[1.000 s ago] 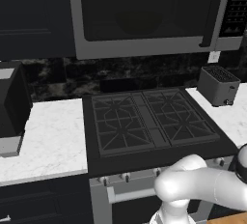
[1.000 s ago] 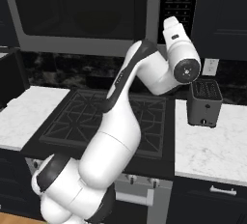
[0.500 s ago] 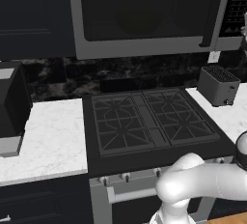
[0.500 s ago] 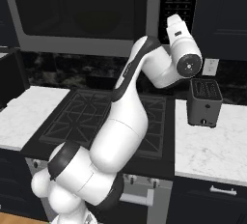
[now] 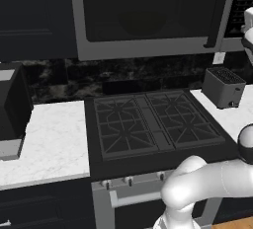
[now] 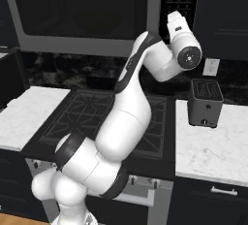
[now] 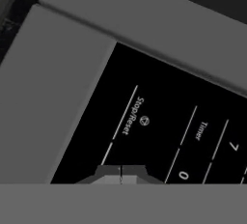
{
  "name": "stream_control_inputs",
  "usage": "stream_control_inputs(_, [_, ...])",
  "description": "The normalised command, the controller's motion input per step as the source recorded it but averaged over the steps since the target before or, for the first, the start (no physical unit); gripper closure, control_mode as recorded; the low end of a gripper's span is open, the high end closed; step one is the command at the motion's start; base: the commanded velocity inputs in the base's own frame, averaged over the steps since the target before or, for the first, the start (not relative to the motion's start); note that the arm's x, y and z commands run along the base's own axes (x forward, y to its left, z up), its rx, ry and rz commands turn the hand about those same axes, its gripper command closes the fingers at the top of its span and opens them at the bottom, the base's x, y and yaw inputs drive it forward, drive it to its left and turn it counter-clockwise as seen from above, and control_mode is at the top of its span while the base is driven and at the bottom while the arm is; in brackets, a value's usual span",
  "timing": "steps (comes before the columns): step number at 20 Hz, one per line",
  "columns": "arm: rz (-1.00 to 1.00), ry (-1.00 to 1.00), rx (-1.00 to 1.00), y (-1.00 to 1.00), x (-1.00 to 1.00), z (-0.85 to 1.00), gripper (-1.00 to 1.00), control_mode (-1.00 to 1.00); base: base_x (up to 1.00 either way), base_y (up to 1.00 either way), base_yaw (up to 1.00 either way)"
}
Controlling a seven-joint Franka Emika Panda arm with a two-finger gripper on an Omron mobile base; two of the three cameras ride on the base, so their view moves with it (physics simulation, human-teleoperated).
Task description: Open the microwave, place the bowl with waffle inside the microwave, then close the microwave door and turn it on.
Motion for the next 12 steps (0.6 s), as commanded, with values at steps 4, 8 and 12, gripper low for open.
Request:
stream_control_inputs(4, [-0.04, 0.00, 0.00, 0.00, 0.88, -0.16, 1.00, -1.00, 0.00, 0.00, 0.00])
stream_control_inputs(8, [-0.03, -0.47, -0.03, 0.07, -0.46, -0.45, 1.00, -1.00, 0.00, 0.00, 0.00])
stream_control_inputs(12, [-0.05, -0.68, -0.09, 0.43, -1.00, -0.80, 1.00, -1.00, 0.00, 0.00, 0.00])
